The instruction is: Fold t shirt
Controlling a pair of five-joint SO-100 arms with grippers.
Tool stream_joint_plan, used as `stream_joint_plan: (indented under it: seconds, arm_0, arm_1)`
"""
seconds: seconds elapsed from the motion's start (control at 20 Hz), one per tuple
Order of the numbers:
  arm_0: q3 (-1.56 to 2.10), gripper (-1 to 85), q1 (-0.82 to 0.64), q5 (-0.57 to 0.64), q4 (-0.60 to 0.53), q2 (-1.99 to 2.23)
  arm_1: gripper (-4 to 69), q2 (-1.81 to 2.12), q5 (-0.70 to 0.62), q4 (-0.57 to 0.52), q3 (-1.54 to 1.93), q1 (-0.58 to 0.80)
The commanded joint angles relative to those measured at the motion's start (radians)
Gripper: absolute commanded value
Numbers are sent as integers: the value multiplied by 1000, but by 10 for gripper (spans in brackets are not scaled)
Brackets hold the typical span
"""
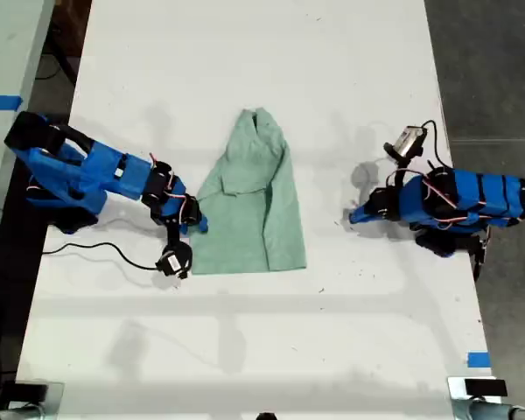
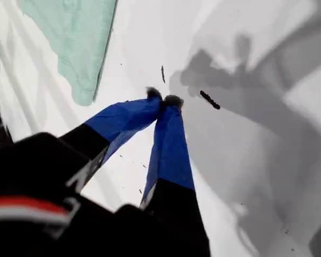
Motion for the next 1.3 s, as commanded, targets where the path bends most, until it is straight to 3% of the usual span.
stream_joint_plan:
  seconds: [0.0,0.05,0.1,0.25,0.35,0.55,0.65,0.75,0.95,1.15,1.2,1.25]
  arm_0:
    - [-74,111,-61,31,-20,-106]
    - [-91,-2,-74,26,0,-129]
    - [-91,-3,-78,20,17,-117]
    - [-110,-3,-101,-23,204,80]
    - [-137,-3,-124,35,268,219]
    - [-367,-3,-115,149,278,175]
    - [-595,-2,-78,325,153,-8]
    - [-934,4,-46,428,144,-301]
    - [-1147,192,-26,434,95,-604]
    - [-1138,309,-35,425,201,-563]
    - [-1134,280,-40,407,239,-518]
    - [-1124,35,-49,368,299,-460]
  arm_1:
    - [10,15,6,2,55,2]
    - [10,15,6,2,55,2]
    - [10,15,5,2,55,0]
    - [10,15,5,2,55,0]
    - [10,15,5,2,55,0]
    - [10,15,5,2,55,5]
    - [10,15,6,2,55,5]
    - [10,15,6,2,55,5]
    - [10,15,6,2,55,0]
    - [10,15,5,2,55,0]
    - [10,15,5,2,55,0]
    - [10,15,5,2,55,0]
